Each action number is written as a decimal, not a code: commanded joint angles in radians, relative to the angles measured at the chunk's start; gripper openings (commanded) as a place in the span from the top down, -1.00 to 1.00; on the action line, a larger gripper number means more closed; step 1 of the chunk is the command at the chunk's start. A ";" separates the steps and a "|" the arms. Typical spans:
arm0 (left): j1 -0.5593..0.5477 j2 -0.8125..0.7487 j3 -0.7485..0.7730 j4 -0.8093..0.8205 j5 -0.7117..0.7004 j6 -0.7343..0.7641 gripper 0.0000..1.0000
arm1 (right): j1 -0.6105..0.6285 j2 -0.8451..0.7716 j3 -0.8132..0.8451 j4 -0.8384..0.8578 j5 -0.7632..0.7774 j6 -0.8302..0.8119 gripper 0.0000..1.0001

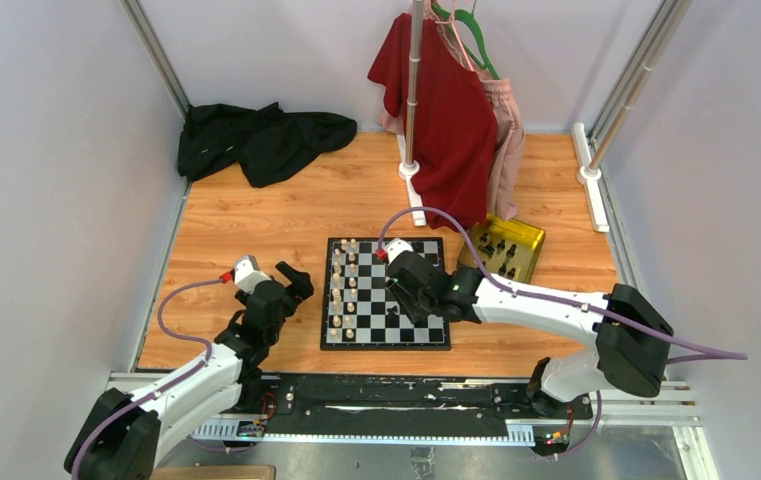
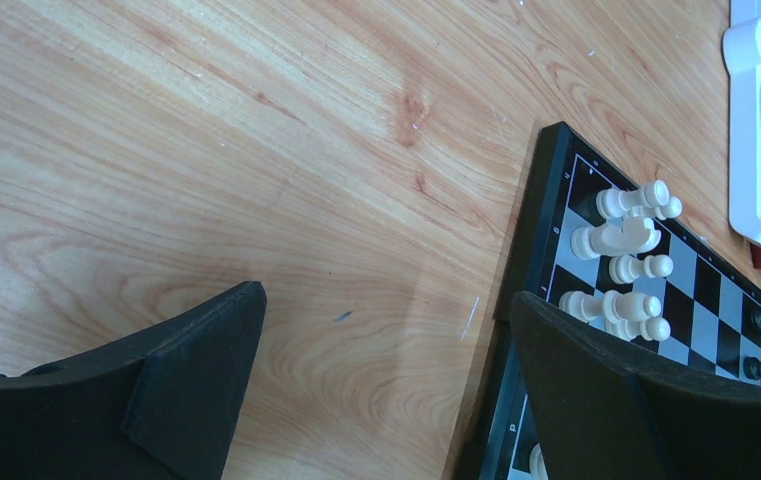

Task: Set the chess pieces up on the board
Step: Pick up the chess piece from the chessboard.

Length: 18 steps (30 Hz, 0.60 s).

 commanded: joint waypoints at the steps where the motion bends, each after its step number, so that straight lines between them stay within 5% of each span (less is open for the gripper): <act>1: 0.007 -0.007 -0.015 -0.016 -0.013 0.008 -1.00 | 0.037 0.025 0.056 -0.033 0.022 -0.006 0.20; 18: 0.007 -0.006 -0.016 -0.017 -0.019 0.007 -1.00 | 0.073 0.148 0.117 0.013 -0.027 -0.036 0.23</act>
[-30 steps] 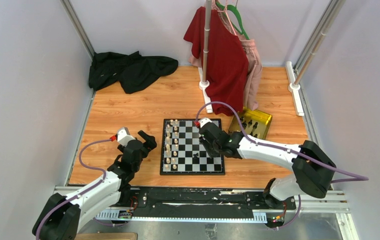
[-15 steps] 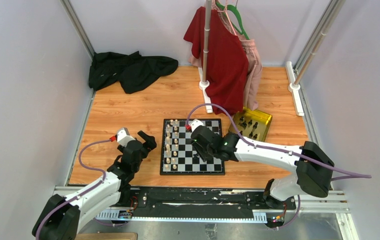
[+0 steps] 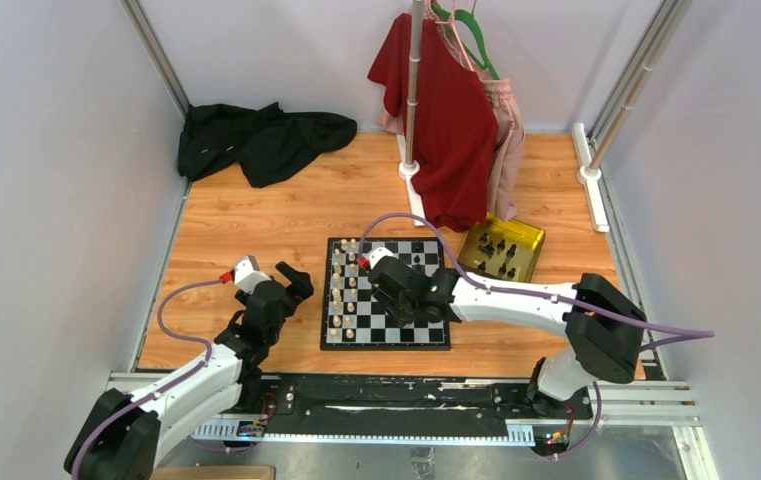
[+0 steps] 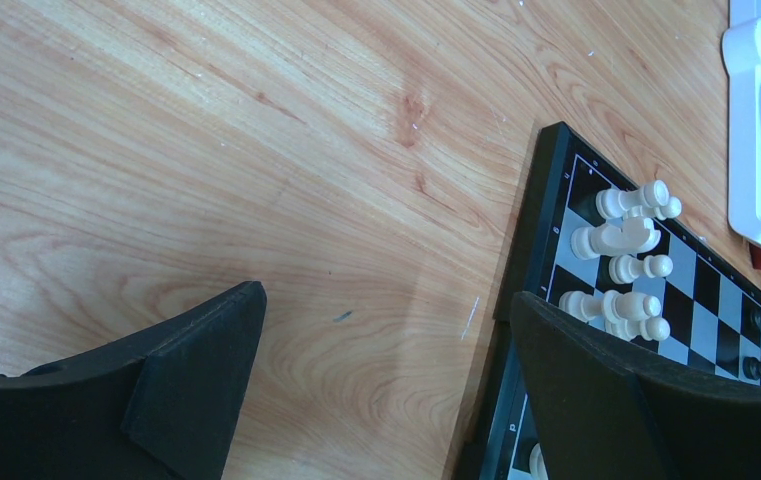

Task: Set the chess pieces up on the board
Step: Pick up the chess piece from the chessboard.

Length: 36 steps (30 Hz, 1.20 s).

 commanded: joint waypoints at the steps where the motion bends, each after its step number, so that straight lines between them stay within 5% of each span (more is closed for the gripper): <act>1: 0.007 -0.003 -0.014 -0.016 -0.018 0.007 -1.00 | 0.012 0.027 0.041 0.015 -0.020 -0.024 0.23; 27: 0.007 0.006 -0.014 -0.011 -0.024 0.012 -1.00 | 0.011 0.113 0.091 0.034 -0.055 -0.035 0.38; 36: 0.007 0.012 -0.015 -0.004 -0.022 0.012 -1.00 | 0.012 0.125 0.087 0.035 -0.054 -0.029 0.64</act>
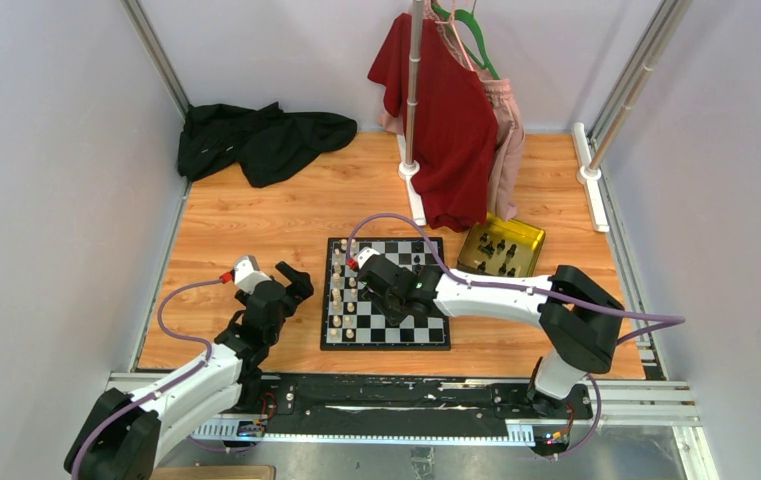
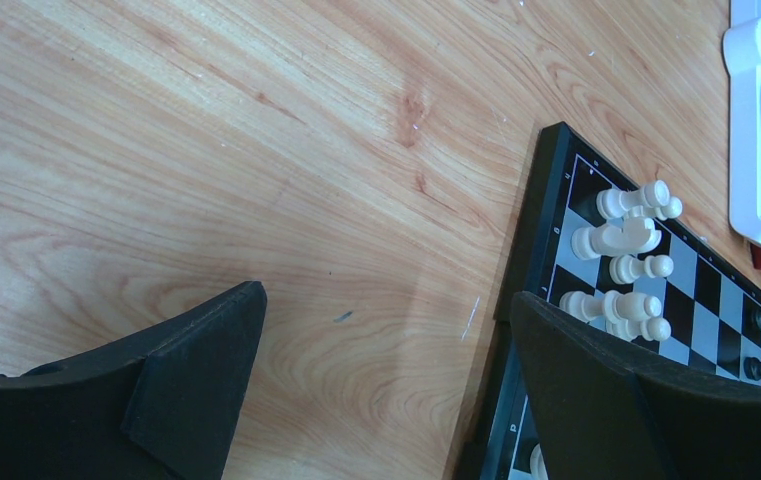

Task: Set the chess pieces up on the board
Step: Pick up the chess piece from the chessboard.

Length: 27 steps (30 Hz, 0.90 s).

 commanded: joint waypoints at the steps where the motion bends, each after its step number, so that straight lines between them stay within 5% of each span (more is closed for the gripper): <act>1: 0.007 0.010 -0.015 -0.005 -0.021 0.011 -1.00 | 0.010 0.013 0.020 0.001 -0.006 -0.004 0.66; 8: 0.007 0.009 -0.015 -0.005 -0.021 0.010 -1.00 | 0.010 -0.001 0.010 -0.001 -0.005 0.002 0.83; 27: 0.007 0.012 -0.013 -0.006 -0.018 0.015 -1.00 | 0.022 -0.149 -0.068 -0.048 0.042 0.039 0.88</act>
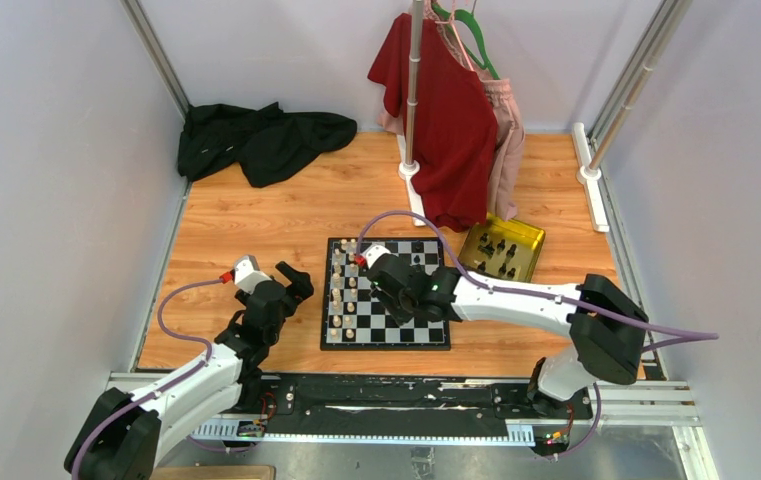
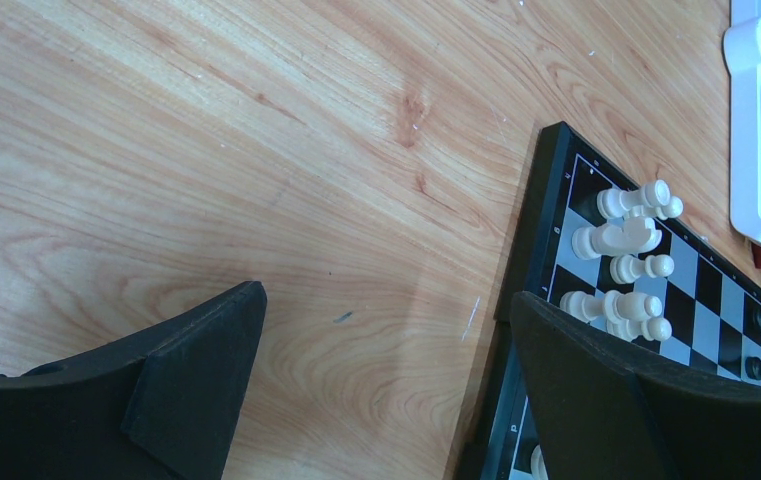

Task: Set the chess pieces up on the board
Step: Pick up the chess piece from the chessboard, then place the chess piece on the chessboard.

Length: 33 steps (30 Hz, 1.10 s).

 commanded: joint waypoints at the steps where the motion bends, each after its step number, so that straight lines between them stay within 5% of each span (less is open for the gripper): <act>1: 0.008 0.010 -0.013 -0.010 -0.018 0.013 -1.00 | 0.021 -0.055 -0.042 -0.039 0.040 0.033 0.88; 14: 0.007 0.017 -0.010 -0.010 -0.011 0.016 -1.00 | 0.026 -0.164 -0.143 -0.091 0.100 0.087 0.88; 33: 0.007 0.019 -0.009 -0.008 -0.012 0.016 -1.00 | -0.002 -0.123 -0.157 -0.114 0.140 0.087 0.88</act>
